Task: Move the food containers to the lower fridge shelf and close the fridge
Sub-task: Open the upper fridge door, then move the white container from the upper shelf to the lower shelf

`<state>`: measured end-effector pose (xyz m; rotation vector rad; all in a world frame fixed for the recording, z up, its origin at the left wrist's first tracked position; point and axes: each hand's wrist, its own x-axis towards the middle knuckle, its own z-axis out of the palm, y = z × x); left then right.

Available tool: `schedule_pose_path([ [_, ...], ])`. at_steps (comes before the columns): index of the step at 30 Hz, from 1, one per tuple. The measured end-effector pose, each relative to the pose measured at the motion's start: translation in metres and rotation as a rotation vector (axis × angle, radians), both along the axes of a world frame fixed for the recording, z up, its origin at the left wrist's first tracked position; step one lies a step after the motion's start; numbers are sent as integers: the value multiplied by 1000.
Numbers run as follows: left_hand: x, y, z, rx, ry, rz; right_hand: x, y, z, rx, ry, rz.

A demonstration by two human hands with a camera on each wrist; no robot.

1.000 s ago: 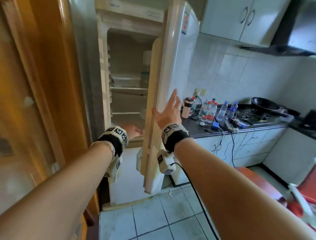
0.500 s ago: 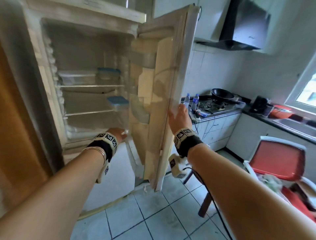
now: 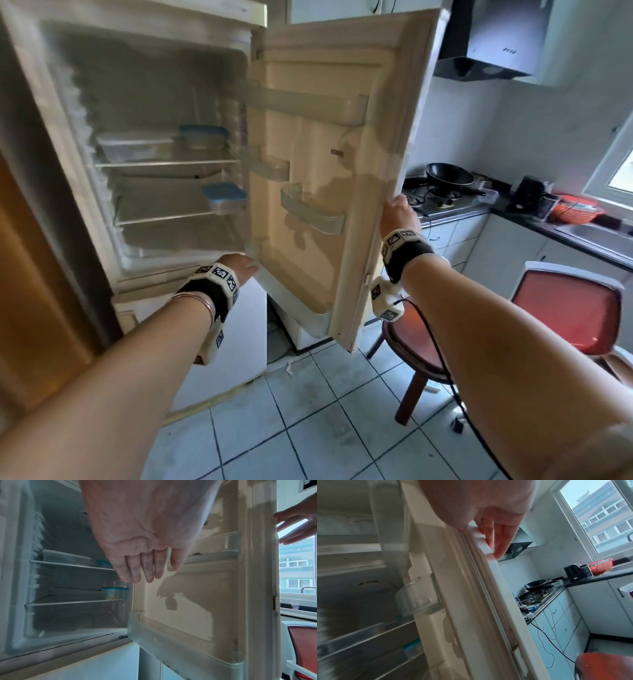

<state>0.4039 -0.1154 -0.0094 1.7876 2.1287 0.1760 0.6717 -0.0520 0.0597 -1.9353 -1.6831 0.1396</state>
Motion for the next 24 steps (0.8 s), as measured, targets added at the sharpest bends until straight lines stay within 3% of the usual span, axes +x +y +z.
schedule_pose_path([
  [6, -17, 8, -2, 41, 53, 22, -11, -4, -9, 86, 155, -22],
  [11, -41, 8, 5, 60, 82, 46, -74, -28, -10, 243, -77, 137],
  [18, -124, -7, 14, 61, 158, 75, -204, -25, -37, -54, -215, 476],
  [24, -210, -14, 5, 49, 168, 138, -293, -23, -55, -220, -377, 576],
])
